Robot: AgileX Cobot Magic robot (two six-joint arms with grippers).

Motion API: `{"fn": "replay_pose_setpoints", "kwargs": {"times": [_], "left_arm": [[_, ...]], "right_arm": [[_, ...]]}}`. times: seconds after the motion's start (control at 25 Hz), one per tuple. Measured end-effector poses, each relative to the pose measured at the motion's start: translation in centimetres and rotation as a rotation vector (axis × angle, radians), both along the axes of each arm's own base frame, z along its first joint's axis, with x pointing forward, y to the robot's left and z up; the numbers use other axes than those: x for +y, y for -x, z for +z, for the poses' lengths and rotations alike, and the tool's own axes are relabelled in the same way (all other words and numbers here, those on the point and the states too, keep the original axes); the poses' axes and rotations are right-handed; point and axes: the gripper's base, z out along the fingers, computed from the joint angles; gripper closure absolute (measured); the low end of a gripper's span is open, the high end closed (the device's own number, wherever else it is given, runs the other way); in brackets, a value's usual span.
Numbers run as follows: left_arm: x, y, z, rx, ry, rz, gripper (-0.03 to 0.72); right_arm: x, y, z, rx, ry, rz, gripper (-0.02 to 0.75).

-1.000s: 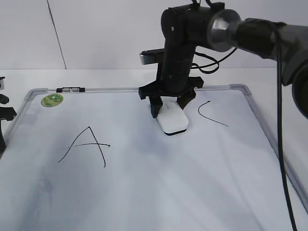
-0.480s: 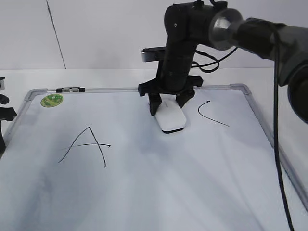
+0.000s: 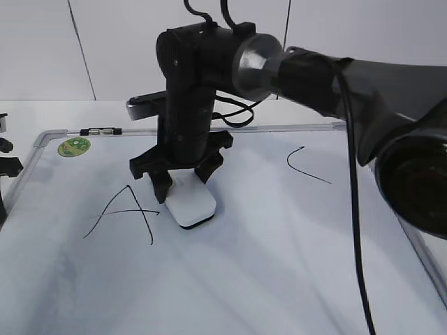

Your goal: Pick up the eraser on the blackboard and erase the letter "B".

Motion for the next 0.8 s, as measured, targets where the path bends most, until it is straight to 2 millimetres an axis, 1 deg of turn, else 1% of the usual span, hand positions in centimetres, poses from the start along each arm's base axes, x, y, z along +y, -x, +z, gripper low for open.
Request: {"fn": "replay_pose_setpoints", "kwargs": {"times": [0.12, 0.28, 0.4, 0.64, 0.72, 0.8], "left_arm": [[0.0, 0.0, 0.0, 0.002, -0.001, -0.001, 0.666], [0.0, 0.0, 0.0, 0.003, -0.001, -0.001, 0.666], [0.0, 0.0, 0.0, 0.003, -0.001, -0.001, 0.666], [0.0, 0.0, 0.0, 0.003, -0.001, -0.001, 0.666], [0.0, 0.0, 0.0, 0.005, 0.000, -0.002, 0.666], [0.0, 0.0, 0.0, 0.004, 0.001, -0.001, 0.666]], "right_arm": [[0.2, 0.2, -0.1, 0.000, 0.001, 0.007, 0.196], [-0.8, -0.8, 0.0, 0.002, -0.005, -0.021, 0.196], [-2.7, -2.2, 0.0, -0.006, 0.000, -0.066, 0.196], [-8.4, -5.9, 0.0, -0.025, 0.020, -0.194, 0.196], [-9.5, -6.4, 0.0, -0.025, 0.022, -0.220, 0.196], [-10.0, -6.7, 0.0, -0.024, 0.020, -0.231, 0.197]]}}
